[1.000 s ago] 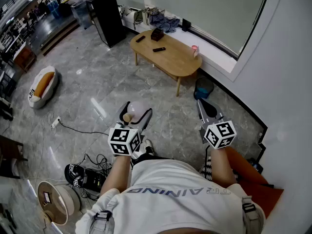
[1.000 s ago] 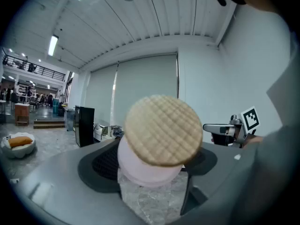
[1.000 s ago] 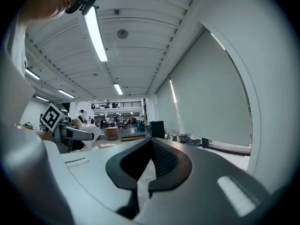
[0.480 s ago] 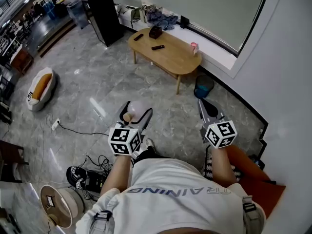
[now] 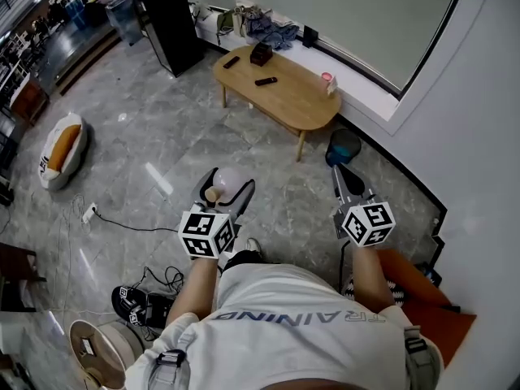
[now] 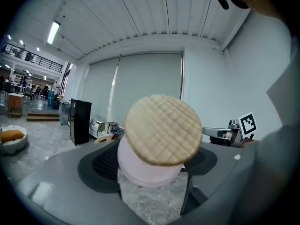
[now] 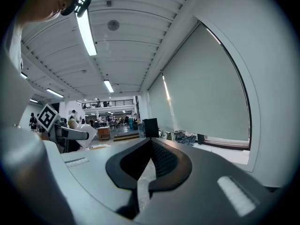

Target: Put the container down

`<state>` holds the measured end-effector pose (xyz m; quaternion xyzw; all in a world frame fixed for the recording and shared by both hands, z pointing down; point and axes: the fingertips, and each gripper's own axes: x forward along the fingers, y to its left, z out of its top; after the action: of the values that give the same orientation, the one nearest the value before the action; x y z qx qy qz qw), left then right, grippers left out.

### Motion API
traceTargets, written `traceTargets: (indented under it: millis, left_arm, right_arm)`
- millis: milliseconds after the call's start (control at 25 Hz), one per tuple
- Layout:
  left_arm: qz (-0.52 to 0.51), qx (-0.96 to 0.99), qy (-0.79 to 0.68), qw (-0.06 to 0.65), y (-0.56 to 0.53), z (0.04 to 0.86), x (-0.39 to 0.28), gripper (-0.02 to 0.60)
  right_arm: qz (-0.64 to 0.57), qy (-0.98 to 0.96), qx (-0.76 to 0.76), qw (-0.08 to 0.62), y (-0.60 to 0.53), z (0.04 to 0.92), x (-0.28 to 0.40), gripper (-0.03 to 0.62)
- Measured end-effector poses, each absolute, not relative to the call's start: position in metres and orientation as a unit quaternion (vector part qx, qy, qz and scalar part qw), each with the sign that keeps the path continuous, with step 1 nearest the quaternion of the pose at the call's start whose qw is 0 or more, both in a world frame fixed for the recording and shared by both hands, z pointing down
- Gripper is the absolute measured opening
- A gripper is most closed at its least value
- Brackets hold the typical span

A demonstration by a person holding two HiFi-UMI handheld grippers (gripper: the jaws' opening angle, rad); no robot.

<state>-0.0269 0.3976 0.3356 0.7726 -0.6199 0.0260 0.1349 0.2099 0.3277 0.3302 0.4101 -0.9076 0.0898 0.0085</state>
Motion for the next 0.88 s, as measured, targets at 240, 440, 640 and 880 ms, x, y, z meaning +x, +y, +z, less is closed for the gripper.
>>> traceTargets:
  millis: [240, 440, 640, 880]
  left_arm:
    - [0.016, 0.778, -0.613, 0.136, 0.355, 0.329, -0.081, 0.396]
    - [0.014, 0.783, -0.605, 0.144, 0.335, 0.335, -0.124, 0.396]
    - [0.008, 0.773, -0.615, 0.156, 0.323, 0.345, -0.161, 0.396]
    - [0.0, 0.747, -0.644, 0.166, 0.311, 0.359, -0.205, 0.396]
  right_arm:
    - [0.08, -0.907, 0.414, 0.013, 0.29, 0.319, 0.151, 0.015]
    - [0.091, -0.904, 0.417, 0.011, 0.27, 0.318, 0.107, 0.015]
    - [0.102, -0.908, 0.406, 0.031, 0.251, 0.331, 0.068, 0.015]
    - [0.11, -0.921, 0.37, 0.048, 0.218, 0.339, 0.016, 0.015]
